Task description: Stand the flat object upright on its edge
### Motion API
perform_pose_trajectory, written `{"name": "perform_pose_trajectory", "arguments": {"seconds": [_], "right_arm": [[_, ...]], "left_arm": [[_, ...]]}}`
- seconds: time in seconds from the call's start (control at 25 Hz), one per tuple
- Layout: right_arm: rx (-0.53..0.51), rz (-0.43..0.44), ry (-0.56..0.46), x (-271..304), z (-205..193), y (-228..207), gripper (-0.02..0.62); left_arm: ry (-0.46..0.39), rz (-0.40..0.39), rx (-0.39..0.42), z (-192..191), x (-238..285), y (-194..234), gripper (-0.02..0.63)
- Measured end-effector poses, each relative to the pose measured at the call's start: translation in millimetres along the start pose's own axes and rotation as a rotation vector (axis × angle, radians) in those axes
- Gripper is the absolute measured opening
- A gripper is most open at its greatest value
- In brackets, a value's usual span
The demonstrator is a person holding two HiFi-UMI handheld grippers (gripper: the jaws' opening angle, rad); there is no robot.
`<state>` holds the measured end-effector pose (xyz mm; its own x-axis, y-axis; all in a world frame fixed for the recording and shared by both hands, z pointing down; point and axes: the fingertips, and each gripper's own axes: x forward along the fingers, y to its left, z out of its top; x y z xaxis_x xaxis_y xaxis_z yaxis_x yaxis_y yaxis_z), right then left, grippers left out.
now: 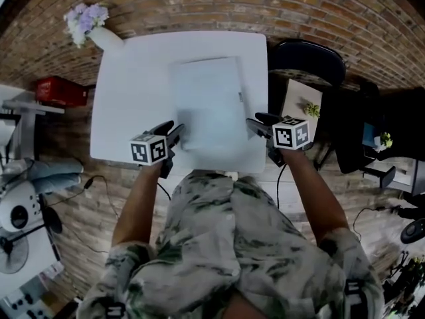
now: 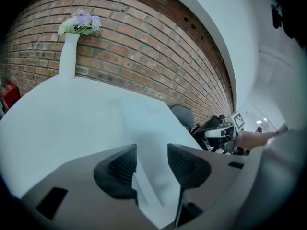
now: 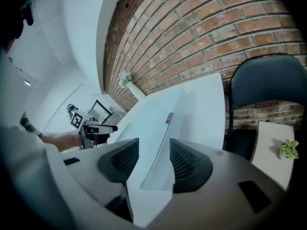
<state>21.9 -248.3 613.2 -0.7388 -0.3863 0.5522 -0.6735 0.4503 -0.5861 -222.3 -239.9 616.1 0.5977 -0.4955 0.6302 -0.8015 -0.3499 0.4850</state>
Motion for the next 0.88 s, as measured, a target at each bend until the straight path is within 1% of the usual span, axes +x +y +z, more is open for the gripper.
{"name": "perform_pose_trajectory", "arguments": {"seconds": [0.2, 0.32, 0.52, 0.72, 0.88], "right_arm": [[0.024, -0.001, 0.040, 30.6, 16.0, -15.1, 0.227], [0.059, 0.011, 0.062, 45.8, 23.1, -21.4, 0.242], [0.088, 0.024, 0.102, 63.5, 28.6, -30.4, 0.245], [0.094, 0.041, 0.138, 75.9, 32.1, -31.5, 0.248], [0.099, 0.030, 0.162, 82.5, 28.8, -35.5, 0.245]], "left_arm": [[0.033, -0.029, -0.029, 5.1, 20.5, 14.3, 0.207], [0.043, -0.047, -0.065, 9.6, 28.8, 22.3, 0.219], [0.068, -0.071, -0.113, 13.3, 43.1, 32.3, 0.242], [0.093, -0.089, -0.128, 16.6, 54.8, 37.4, 0.252], [0.122, -0.102, -0.135, 14.3, 60.0, 38.9, 0.259]]}}
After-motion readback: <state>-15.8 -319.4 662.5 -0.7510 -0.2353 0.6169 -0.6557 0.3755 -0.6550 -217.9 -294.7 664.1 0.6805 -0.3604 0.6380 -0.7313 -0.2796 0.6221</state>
